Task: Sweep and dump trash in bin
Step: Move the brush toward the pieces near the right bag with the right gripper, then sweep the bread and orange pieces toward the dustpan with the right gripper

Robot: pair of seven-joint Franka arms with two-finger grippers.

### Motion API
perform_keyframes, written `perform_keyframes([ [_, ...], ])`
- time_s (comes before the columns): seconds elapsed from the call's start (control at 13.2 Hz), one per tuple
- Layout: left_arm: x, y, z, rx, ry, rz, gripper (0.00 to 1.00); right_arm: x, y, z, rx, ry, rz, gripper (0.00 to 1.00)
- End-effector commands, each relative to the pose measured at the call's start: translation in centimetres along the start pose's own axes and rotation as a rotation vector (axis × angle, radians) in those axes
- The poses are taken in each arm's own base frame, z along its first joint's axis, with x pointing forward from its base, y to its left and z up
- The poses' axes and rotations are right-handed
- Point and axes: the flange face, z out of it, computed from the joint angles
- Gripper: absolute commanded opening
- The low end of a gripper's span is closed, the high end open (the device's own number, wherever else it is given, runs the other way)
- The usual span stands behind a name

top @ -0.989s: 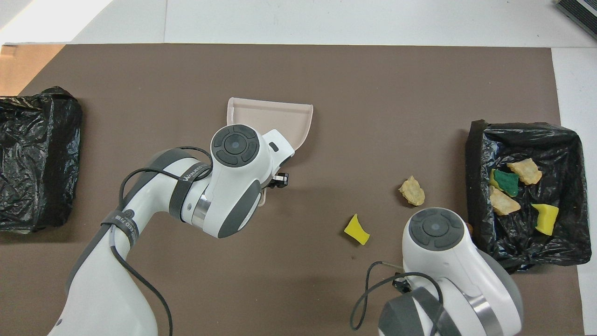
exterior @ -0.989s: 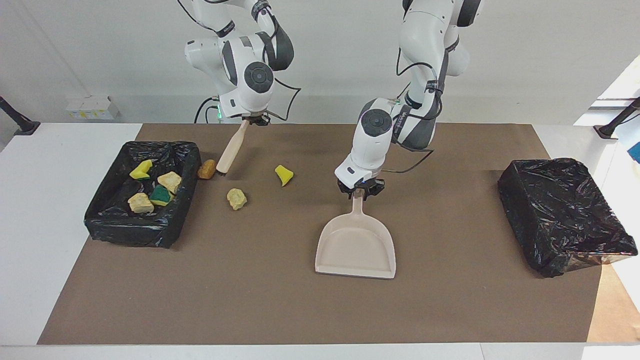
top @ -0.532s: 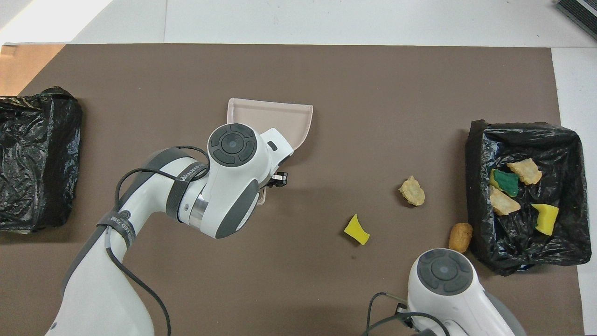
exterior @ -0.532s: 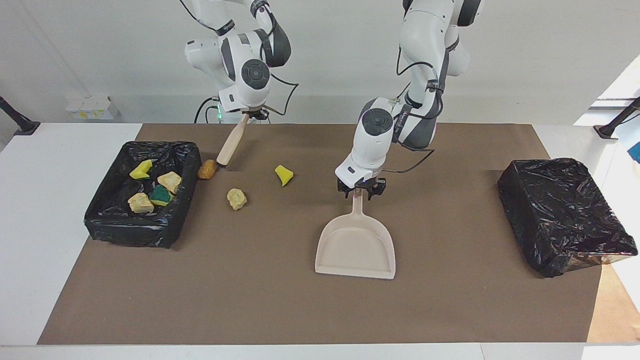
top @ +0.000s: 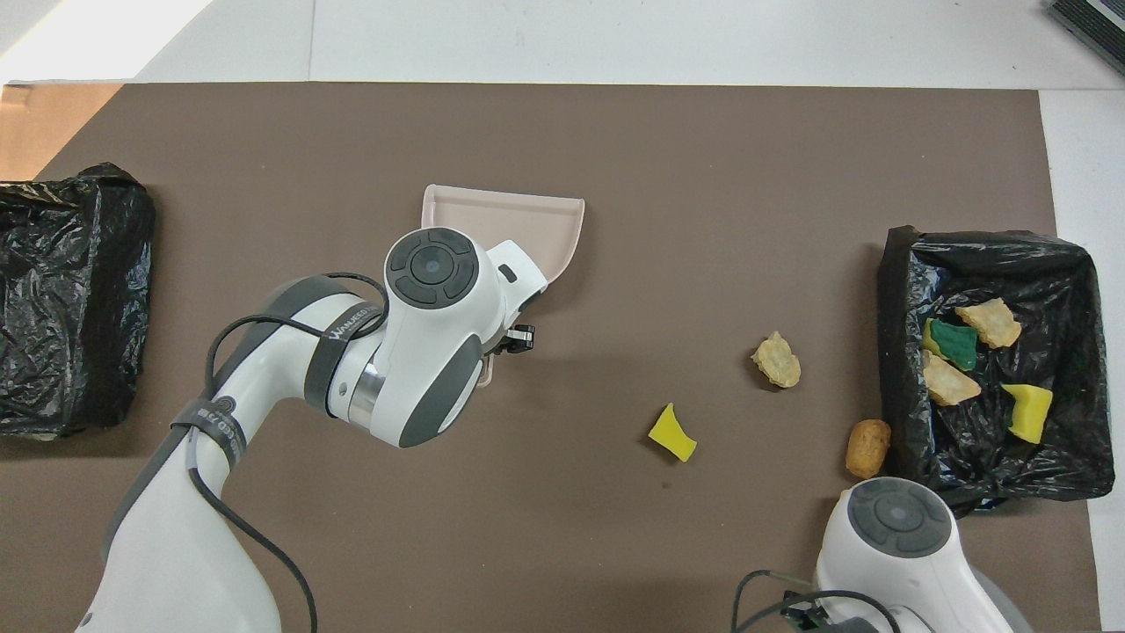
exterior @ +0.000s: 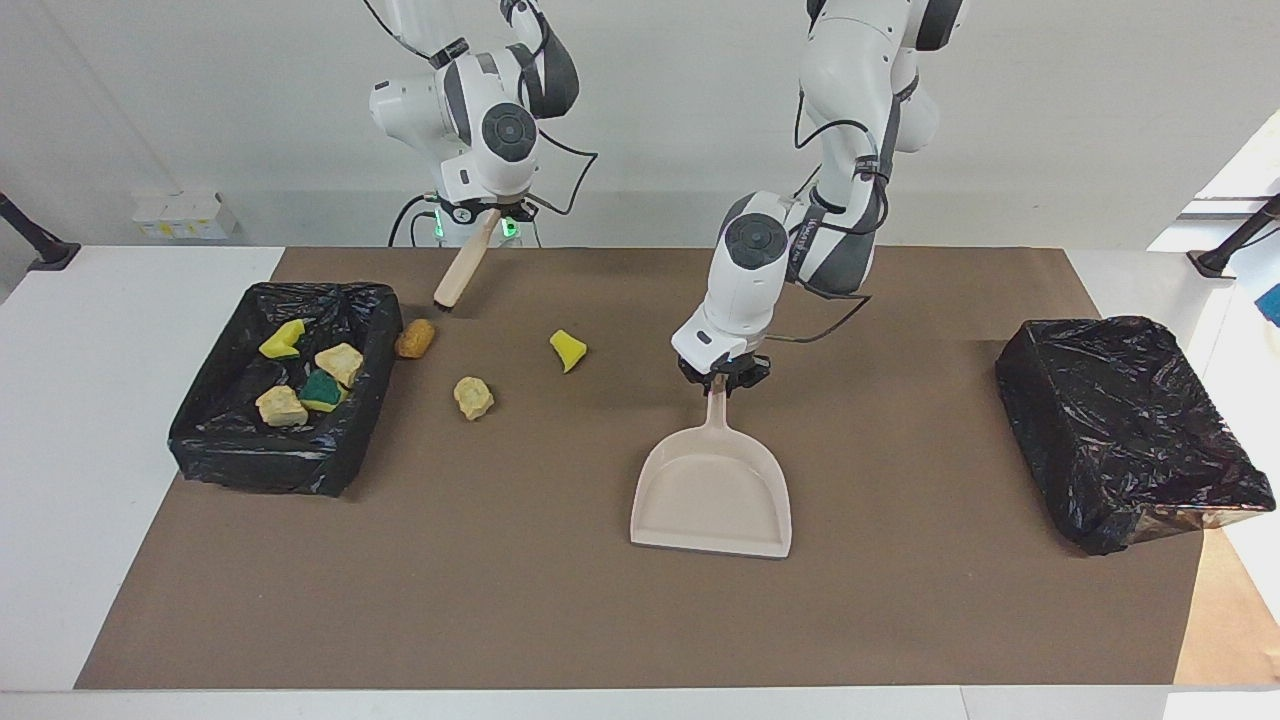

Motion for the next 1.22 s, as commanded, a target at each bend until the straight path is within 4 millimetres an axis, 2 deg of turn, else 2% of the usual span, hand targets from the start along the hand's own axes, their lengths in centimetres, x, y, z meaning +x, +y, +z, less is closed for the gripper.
perform_keyframes([
  [0.0,1.7,-2.9,-3.2,-0.01,0.029,-0.028,0.0,1.2,1.6,0.1,0.044,0.031,-0.062,0.0],
  [0.15,3.0,-5.7,-4.2,0.012,0.043,-0.028,0.0,2.0,1.7,-0.1,0.035,0.071,-0.13,0.0],
  [0.38,3.9,-9.5,-6.1,0.055,0.029,0.153,0.0,1.8,0.6,-0.7,0.021,0.105,-0.152,0.0],
  [0.53,3.0,-11.0,-8.7,0.055,0.011,0.183,0.0,0.1,-1.1,-1.0,-0.017,0.128,-0.155,0.0],
  [0.61,2.8,-12.4,-9.3,0.054,0.0,0.18,0.0,-0.1,-1.5,-1.6,-0.018,0.143,-0.155,0.0],
  [0.76,2.0,-13.8,-10.9,0.051,-0.024,0.302,0.0,-0.1,-1.7,-2.0,-0.039,0.16,-0.157,0.0],
  [0.84,1.7,-15.6,-11.2,0.047,-0.058,0.369,0.0,-0.7,-2.0,-2.8,-0.055,0.172,-0.134,0.0],
  [0.99,0.8,-16.6,-11.3,0.035,-0.105,0.521,0.0,-2.8,-3.2,-4.9,-0.114,0.161,-0.115,0.0],
  [1.06,0.3,-17.2,-11.0,0.026,-0.129,0.578,0.0,-3.4,-3.0,-5.9,-0.12,0.153,-0.093,0.0],
  [1.14,-0.1,-18.0,-10.7,0.017,-0.14,0.653,0.0,-3.3,-2.7,-6.0,-0.135,0.171,-0.075,0.0],
])
